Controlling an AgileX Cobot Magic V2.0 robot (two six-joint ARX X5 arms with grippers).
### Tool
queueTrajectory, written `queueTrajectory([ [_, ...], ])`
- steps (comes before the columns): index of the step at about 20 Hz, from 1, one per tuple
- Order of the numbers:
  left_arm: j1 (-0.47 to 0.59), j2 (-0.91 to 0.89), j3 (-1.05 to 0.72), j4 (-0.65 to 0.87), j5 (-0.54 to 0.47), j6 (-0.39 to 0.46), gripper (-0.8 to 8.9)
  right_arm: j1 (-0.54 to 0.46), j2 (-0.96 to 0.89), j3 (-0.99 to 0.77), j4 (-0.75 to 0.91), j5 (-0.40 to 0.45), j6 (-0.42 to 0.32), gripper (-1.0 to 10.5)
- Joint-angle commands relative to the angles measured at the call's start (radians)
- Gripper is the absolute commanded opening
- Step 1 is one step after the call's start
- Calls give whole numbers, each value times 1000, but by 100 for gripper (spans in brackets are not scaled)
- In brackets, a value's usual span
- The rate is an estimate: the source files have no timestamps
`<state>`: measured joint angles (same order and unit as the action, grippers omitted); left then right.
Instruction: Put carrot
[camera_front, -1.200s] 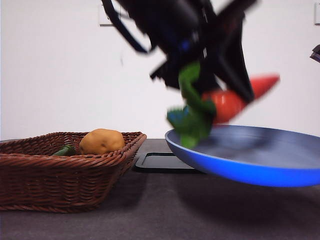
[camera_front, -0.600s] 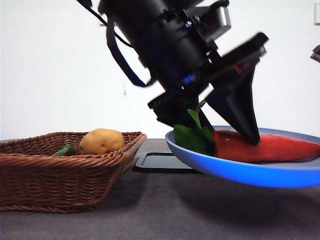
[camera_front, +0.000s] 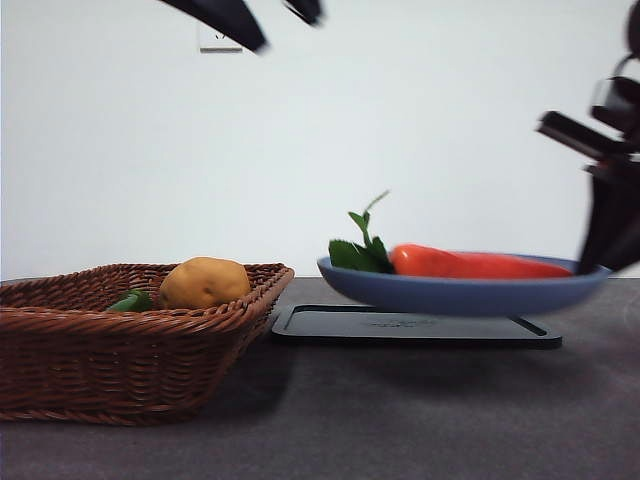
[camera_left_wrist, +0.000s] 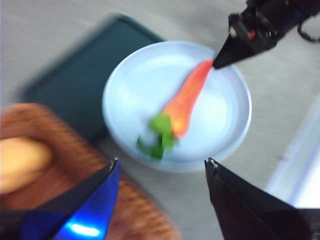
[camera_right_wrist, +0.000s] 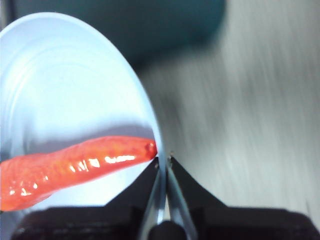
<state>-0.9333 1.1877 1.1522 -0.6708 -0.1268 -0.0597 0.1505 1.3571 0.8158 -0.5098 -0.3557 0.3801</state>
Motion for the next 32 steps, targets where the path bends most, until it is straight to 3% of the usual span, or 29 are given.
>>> queueTrajectory([
  [1,-8,-42,14,-16,-44,12,298,-5,159,151,15,-2,-30,5],
  [7,-8,-86,14,-45,-56,8,297,-10,542,500,0,-5,-31,5],
  [11,-8,-86,14,-25,-56,8,297,-12,635,556,-7,-5,-32,8],
  [15,-8,-86,14,-25,-56,8,297,-12,640,556,1,-4,-35,192],
  [17,-8,-86,14,-22,-57,9,297,-12,640,556,3,-5,-34,222],
  [20,-8,-84,14,32,-126,55,296,-14,603,556,-25,-5,-34,219],
  [24,-3,-78,14,250,-304,144,283,-14,452,556,-159,-4,-97,154],
  [25,9,-77,14,311,-330,144,229,-12,407,556,-191,-4,-121,94],
  [27,48,-70,14,402,-338,144,27,4,307,556,-241,0,-195,3],
  [32,168,-69,14,392,-332,147,6,111,64,540,-292,179,-240,6],
])
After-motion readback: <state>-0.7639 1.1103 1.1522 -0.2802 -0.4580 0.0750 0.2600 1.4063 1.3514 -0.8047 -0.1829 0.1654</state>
